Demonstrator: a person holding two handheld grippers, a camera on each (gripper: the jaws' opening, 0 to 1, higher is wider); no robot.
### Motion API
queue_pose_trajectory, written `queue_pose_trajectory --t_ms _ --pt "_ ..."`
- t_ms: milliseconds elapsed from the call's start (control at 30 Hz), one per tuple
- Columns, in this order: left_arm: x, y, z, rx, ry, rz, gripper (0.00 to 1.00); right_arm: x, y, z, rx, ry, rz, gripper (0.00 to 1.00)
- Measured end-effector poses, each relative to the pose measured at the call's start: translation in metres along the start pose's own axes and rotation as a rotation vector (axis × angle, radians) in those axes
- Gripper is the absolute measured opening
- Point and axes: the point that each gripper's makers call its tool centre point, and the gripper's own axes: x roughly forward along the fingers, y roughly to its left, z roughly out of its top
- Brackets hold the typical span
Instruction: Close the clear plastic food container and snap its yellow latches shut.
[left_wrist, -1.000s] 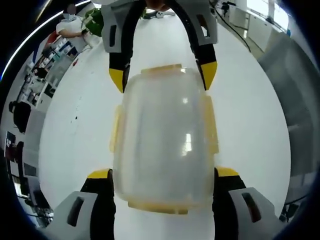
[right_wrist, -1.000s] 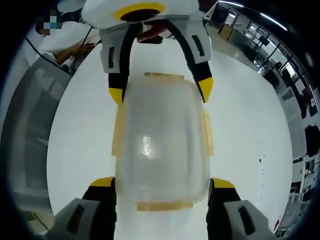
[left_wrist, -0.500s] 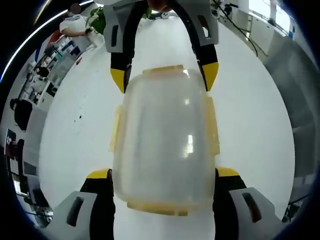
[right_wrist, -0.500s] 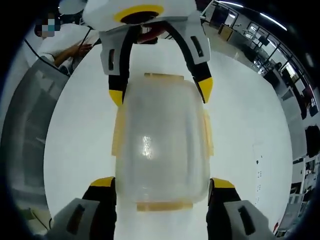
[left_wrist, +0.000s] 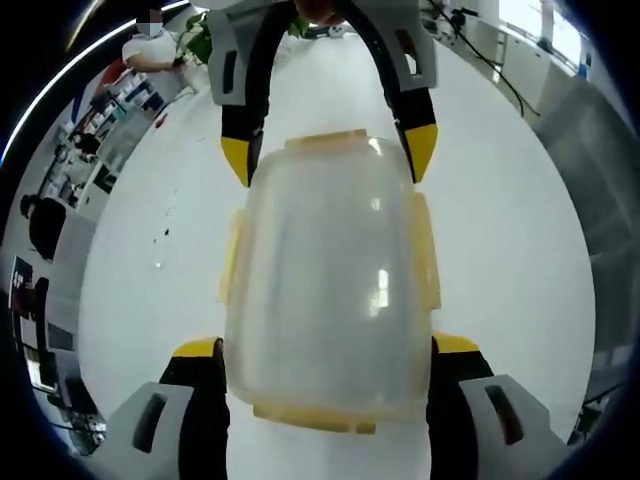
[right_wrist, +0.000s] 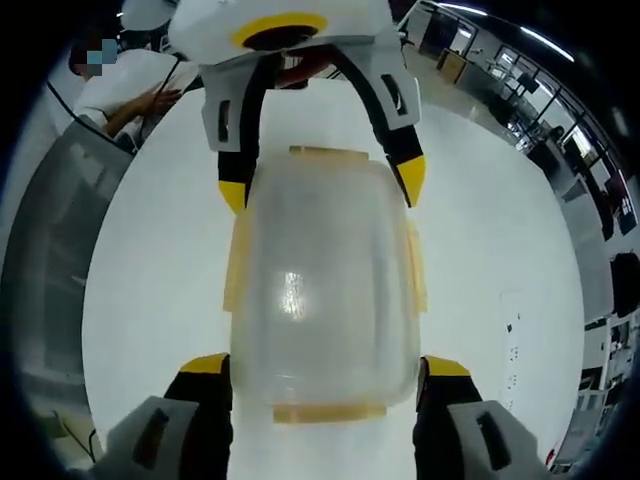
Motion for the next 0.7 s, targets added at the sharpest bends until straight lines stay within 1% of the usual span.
queue_pose_trajectory --t_ms 167,300,467,567,633,700 --pt "0.001 -0.0001 0.0002 -0.001 -0.009 0.002 0.8 0.0003 0.0008 -0.0001 -0.002 -0.001 -0.007 0.75" --pt "0.0006 -0.0003 0.001 0.002 0.007 0.005 0.8 0.0002 0.0006 0.0 -0.002 0.004 -0.008 0.75" --pt "-0.0011 -0.0008 0.0017 -0.001 0.0 0.006 0.8 -0.0017 0.0009 0.0003 0.009 -0.008 -0.01 0.75" --pt "-0.0021 -0.0016 0.0009 0.0 0.007 0.007 0.8 -0.0044 0.0006 0.0014 0.006 -0.019 -0.023 0.75" --pt "-0.0032 -0.0015 0.0016 0.002 0.004 0.008 0.79 -0.0054 0.0009 0.0009 0.008 -0.019 -0.024 0.75" --pt "-0.0051 -0.0027 0.0038 -0.011 -0.006 -0.001 0.8 -0.0065 -0.0002 0.0007 0.005 -0.019 -0.035 0.76"
